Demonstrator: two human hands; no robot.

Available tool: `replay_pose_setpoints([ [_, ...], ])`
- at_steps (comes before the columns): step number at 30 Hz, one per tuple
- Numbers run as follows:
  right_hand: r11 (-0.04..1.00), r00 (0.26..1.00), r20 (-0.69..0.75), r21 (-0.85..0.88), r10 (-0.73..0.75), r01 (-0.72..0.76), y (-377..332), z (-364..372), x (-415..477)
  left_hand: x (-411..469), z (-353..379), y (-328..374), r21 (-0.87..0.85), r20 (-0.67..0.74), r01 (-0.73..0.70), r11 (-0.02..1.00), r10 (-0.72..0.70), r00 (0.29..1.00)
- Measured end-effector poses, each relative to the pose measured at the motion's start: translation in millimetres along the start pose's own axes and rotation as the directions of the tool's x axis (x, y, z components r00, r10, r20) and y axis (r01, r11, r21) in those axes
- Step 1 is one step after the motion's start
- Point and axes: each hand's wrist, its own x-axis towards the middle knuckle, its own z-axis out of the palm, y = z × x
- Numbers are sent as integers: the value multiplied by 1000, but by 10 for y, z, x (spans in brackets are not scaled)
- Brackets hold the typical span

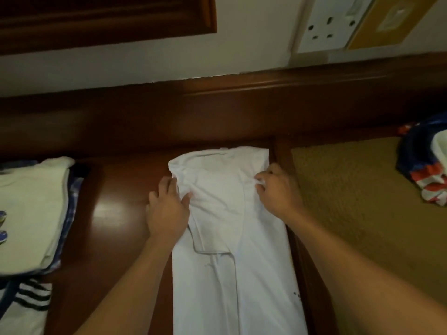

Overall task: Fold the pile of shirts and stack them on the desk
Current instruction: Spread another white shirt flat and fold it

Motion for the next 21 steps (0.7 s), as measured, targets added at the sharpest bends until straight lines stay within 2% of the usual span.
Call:
replay_pose_setpoints([
  [3, 999, 999, -39, 51, 4, -2, -96, 8, 18, 41, -52, -172, 73, 24, 70, 995, -71, 997],
  [4, 998, 998, -64, 65, 23, -19, -120, -6, 70, 132, -76, -218, 36, 44, 108, 993, -110, 993],
  [6, 995, 992, -107, 75, 66, -58, -159, -34, 242, 368, -144, -273, -155, 48, 152, 976, -146, 988],
  [7, 995, 991, -111, 76, 79, -71, -173, -44, 352, 493, -177, -276, -221, 24, 140, 965, -138, 990],
  [9, 993, 993, -57, 64, 100, -97, -180, -59, 570, 745, -253, -225, -202, 7, 80, 976, -80, 997],
  [12, 988, 988, 65, 50, 140, -143, -159, -57, 829, 1060, -320, -74, -121, 149, 11, 993, 7, 989],
  [14, 987, 989, 92, 101, 119, -128, -140, -59, 927, 1210, -281, -35, -118, 239, -10, 993, 38, 970],
  [17, 965, 994, 73, 240, 86, -102, -76, -81, 998, 1317, -257, -19, -289, 214, 8, 957, 56, 975],
  [21, 926, 996, 29, 367, 85, -90, 16, -125, 1020, 1303, -284, -56, -534, 128, 22, 845, 55, 990],
])
